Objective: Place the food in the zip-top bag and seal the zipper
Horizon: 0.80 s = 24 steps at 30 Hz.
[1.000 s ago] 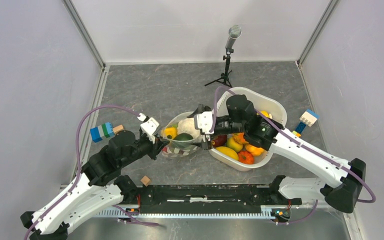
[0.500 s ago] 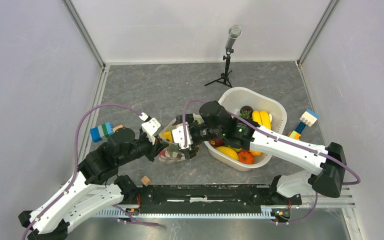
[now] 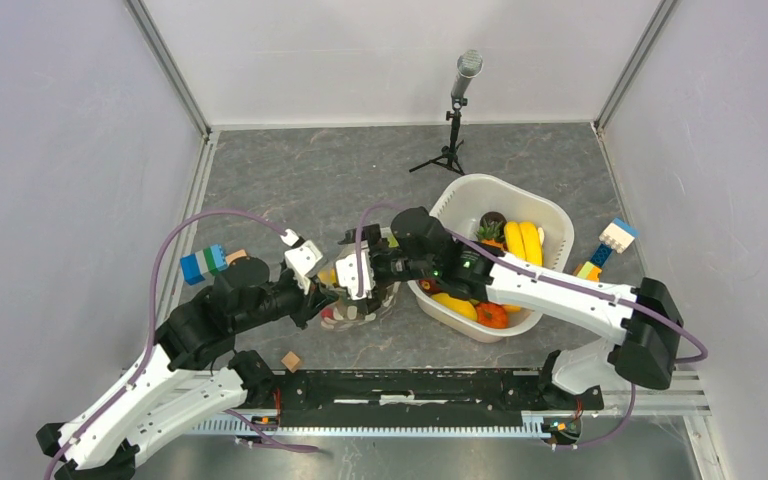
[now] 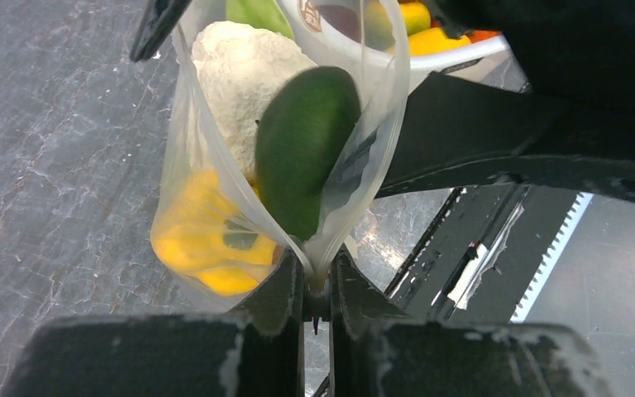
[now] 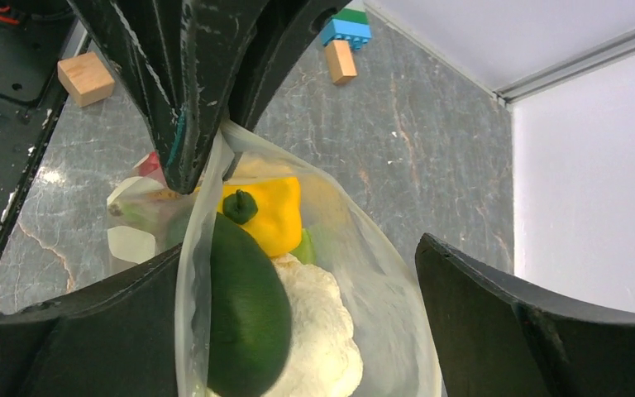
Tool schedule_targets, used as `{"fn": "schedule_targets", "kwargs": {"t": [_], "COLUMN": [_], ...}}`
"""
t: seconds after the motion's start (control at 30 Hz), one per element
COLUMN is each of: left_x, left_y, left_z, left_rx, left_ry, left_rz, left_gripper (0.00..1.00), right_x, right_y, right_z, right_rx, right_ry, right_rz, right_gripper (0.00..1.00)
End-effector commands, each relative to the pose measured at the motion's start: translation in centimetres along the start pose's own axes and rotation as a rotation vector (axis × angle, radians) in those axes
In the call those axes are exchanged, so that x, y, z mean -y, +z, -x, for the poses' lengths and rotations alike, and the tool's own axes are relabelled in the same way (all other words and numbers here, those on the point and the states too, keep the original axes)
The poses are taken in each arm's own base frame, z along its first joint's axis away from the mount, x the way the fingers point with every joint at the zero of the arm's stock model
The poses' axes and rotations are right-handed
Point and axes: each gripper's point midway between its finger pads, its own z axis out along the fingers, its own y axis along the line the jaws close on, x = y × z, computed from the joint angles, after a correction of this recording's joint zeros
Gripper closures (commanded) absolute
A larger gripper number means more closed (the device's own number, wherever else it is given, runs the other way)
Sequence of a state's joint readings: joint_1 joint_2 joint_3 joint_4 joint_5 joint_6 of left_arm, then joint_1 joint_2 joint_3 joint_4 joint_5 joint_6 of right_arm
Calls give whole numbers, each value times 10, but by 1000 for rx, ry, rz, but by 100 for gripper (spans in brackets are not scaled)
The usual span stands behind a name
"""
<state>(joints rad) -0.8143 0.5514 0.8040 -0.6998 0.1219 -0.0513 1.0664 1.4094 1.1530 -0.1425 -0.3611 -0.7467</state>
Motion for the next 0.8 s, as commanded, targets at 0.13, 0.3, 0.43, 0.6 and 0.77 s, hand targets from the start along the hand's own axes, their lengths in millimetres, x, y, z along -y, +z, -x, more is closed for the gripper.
{"fn": "schedule_targets", "kwargs": {"t": [0.13, 0.3, 0.43, 0.6, 0.77], "left_x": [13, 10, 11, 12, 17], "left_y": [-12, -16, -19, -19, -18], "left_z": [26, 25, 24, 21, 20], "left_rx": [86, 89, 80, 69, 58], "left_ry": [60, 62, 86, 102, 105], "left_rz": [-75, -53, -61, -75, -103], "left_gripper": [98, 98, 98, 98, 98], "right_x": [0, 0, 2, 5, 4], "right_y": [10, 9, 8, 8, 7], "right_z": [13, 13, 13, 15, 16], "right_rx": [38, 29, 23, 32, 41], "right_ry": [-95, -109, -112, -95, -80], "right_rz": [79, 101, 102, 84, 82], "right_gripper": [2, 9, 25, 39, 44]}}
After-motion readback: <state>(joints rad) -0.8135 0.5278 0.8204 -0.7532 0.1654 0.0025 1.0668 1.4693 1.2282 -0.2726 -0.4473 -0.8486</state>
